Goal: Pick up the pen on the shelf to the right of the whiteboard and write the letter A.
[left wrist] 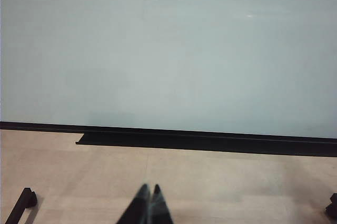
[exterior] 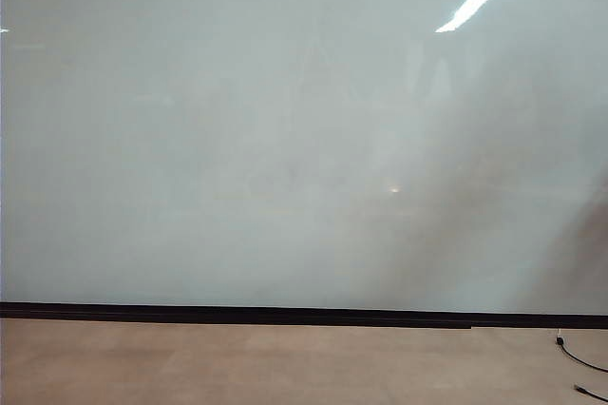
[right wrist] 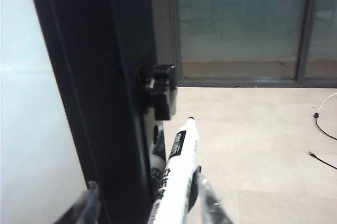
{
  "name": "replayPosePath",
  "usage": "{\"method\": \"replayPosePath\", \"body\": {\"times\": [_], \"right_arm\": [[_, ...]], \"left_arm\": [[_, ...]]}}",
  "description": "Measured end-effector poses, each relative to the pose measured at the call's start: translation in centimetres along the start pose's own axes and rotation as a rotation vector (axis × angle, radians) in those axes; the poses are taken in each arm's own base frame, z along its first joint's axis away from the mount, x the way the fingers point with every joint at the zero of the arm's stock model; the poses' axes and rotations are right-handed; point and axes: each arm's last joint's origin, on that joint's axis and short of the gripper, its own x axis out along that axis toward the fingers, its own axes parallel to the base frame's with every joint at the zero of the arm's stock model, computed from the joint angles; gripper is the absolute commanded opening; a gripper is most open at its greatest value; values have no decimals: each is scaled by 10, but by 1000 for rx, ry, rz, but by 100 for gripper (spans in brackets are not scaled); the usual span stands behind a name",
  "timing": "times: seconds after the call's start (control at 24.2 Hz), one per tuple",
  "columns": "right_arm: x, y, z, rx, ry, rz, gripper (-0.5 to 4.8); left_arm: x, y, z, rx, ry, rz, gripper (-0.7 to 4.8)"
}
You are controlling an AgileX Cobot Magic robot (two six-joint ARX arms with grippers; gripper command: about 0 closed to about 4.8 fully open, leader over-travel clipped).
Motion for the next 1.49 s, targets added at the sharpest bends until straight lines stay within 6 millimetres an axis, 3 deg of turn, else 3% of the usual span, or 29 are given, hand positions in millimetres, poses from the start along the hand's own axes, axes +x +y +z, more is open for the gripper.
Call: {"method": "replayPosePath", "body": {"times": [0.33,1.03,1.16,1.28,1.49], "right_arm": [[0,0,0,0,0,-2,211],[-1,-2,0,-3,-2,-20,193],[-1,-2,0,-3,-2,-19,135],[-1,-1,0,-5,-1,-21,121],[-1,-3,1,-11,-6,-35,19]], "left_arm": [[0,0,0,0,0,0,-4],[0,0,0,0,0,0,-4],[0,0,0,0,0,0,-5],[0,0,0,0,0,0,-4],[0,0,0,0,0,0,-5]]}}
